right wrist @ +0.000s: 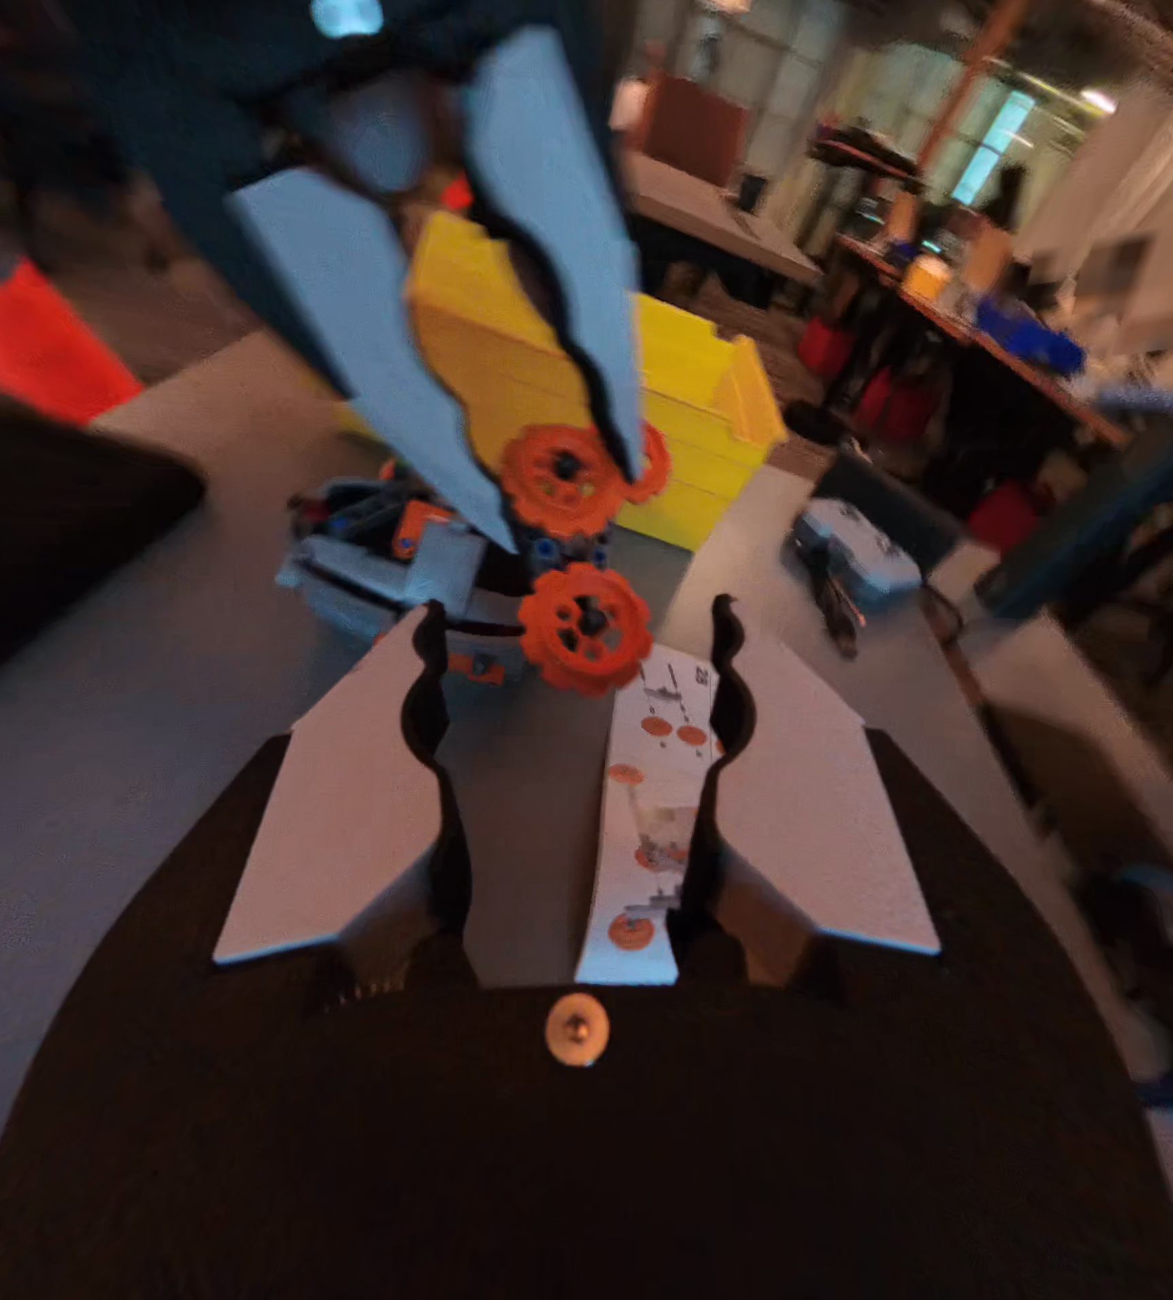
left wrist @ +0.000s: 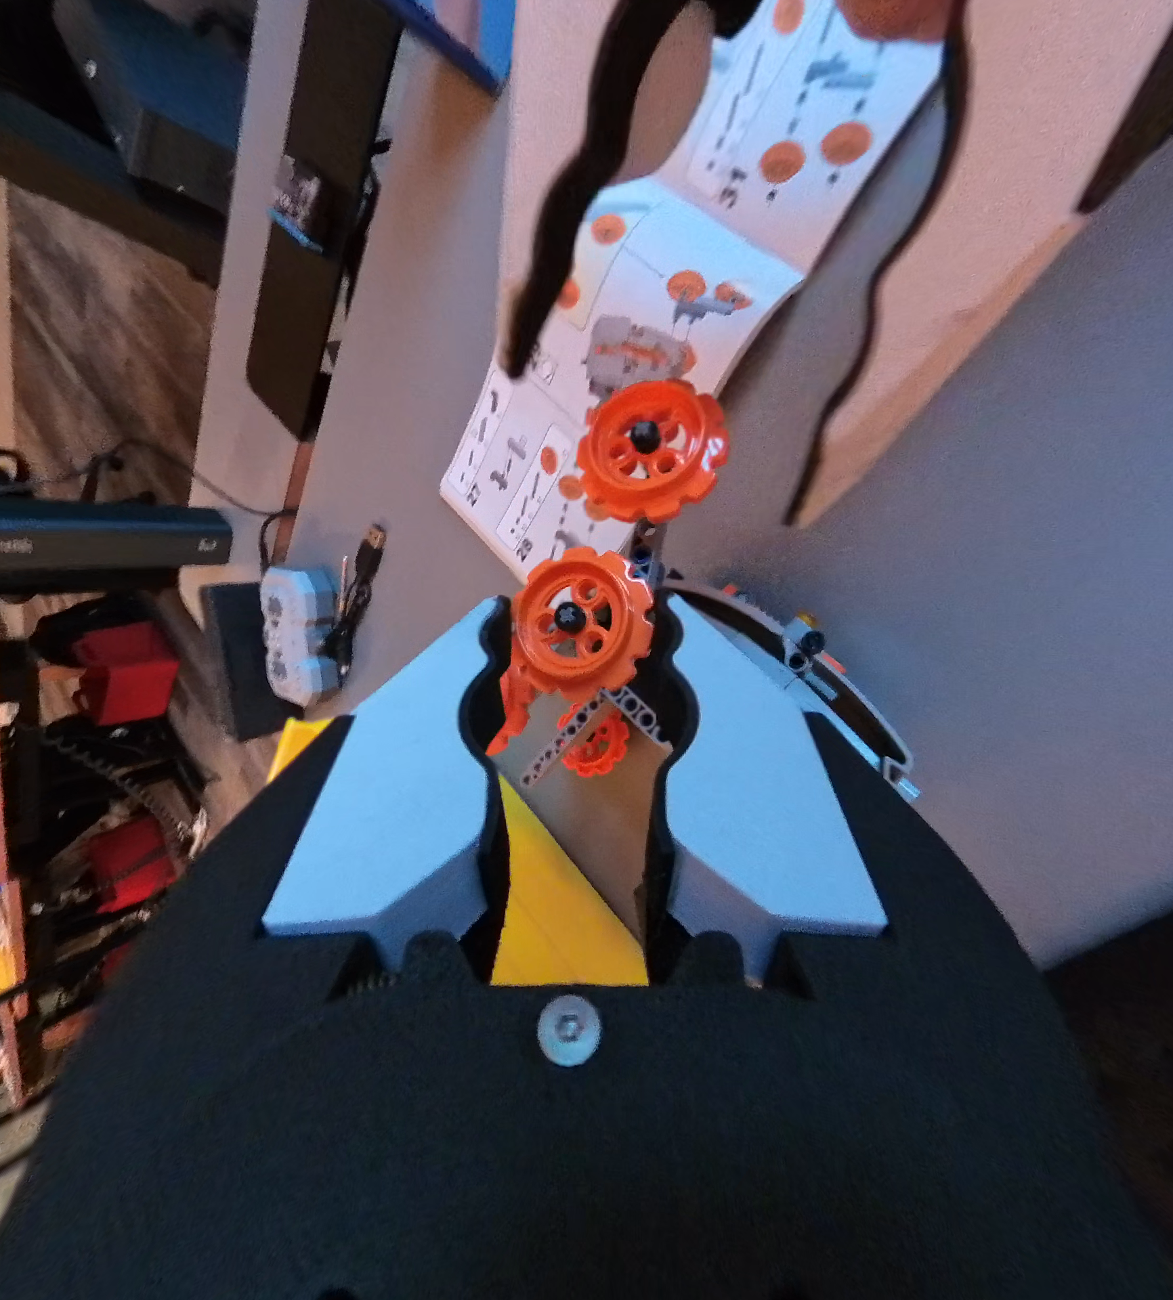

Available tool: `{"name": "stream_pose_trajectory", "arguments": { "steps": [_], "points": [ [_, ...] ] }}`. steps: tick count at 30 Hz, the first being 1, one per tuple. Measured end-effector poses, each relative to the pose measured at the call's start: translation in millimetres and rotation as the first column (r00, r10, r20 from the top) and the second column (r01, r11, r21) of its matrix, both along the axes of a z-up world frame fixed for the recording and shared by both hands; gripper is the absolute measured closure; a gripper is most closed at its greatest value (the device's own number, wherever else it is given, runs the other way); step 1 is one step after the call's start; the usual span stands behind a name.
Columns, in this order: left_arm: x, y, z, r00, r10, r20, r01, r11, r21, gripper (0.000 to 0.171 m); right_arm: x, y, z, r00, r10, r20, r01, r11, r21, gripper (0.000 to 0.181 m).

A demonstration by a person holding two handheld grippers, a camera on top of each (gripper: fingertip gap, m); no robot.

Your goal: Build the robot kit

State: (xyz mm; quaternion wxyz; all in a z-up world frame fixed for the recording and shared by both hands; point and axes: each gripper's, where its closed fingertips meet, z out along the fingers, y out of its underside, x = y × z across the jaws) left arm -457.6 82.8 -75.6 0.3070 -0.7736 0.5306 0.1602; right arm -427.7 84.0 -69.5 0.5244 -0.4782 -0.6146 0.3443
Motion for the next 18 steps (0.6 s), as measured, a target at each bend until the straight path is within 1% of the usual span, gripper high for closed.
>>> {"name": "stream_pose_trajectory", "arguments": {
  "steps": [1, 2, 3, 4, 5, 6, 8, 10, 11, 13, 15, 18],
  "points": [
    [6, -2, 1, 0.999, -0.042, 0.01, 0.043, 0.999, -0.022, 0.133, 1, -10, 4, 0.997, 0.067, 0.031, -0.068, 0.997, 0.035, 0.113],
    [11, -3, 3, 0.997, -0.078, 0.014, 0.078, 0.996, -0.031, 0.133, 1, -17, 7, 0.991, 0.122, 0.061, -0.124, 0.992, 0.028, 0.119],
    [13, -3, 5, 0.996, -0.091, 0.006, 0.091, 0.995, -0.039, 0.133, -1, -17, 8, 0.985, 0.144, 0.092, -0.145, 0.989, 0.003, 0.122],
    [15, -5, 5, 0.994, -0.105, -0.006, 0.104, 0.993, -0.055, 0.132, -3, -17, 4, 0.975, 0.175, 0.139, -0.17, 0.984, -0.042, 0.125],
    [18, -6, 6, 0.992, -0.121, -0.015, 0.12, 0.991, -0.064, 0.132, -3, -22, -1, 0.951, 0.239, 0.197, -0.221, 0.969, -0.11, 0.134],
    [21, -6, 7, 0.991, -0.133, -0.026, 0.131, 0.989, -0.071, 0.132, -3, -27, -6, 0.924, 0.298, 0.241, -0.261, 0.949, -0.174, 0.139],
    [24, -8, 7, 0.99, -0.136, -0.048, 0.13, 0.986, -0.106, 0.132, -4, -25, -10, 0.902, 0.32, 0.291, -0.261, 0.939, -0.222, 0.147],
    [27, -9, 6, 0.99, -0.133, -0.045, 0.125, 0.982, -0.143, 0.133, -4, -21, -15, 0.884, 0.309, 0.352, -0.256, 0.948, -0.189, 0.147],
    [28, -10, 6, 0.991, -0.125, -0.041, 0.116, 0.978, -0.174, 0.133, -6, -19, -15, 0.885, 0.286, 0.366, -0.24, 0.956, -0.167, 0.153],
    [28, -10, 5, 0.996, -0.09, -0.026, 0.081, 0.968, -0.237, 0.133, -8, -17, -18, 0.886, 0.255, 0.387, -0.207, 0.965, -0.162, 0.156],
    [29, -12, 3, 0.998, -0.059, 0.005, 0.058, 0.949, -0.31, 0.133, -8, -17, -19, 0.893, 0.256, 0.372, -0.194, 0.961, -0.195, 0.16],
    [32, -11, 3, 0.999, 0.007, 0.048, 0.012, 0.919, -0.394, 0.133, -7, -18, -17, 0.911, 0.274, 0.307, -0.183, 0.938, -0.295, 0.159]
  ]
}}
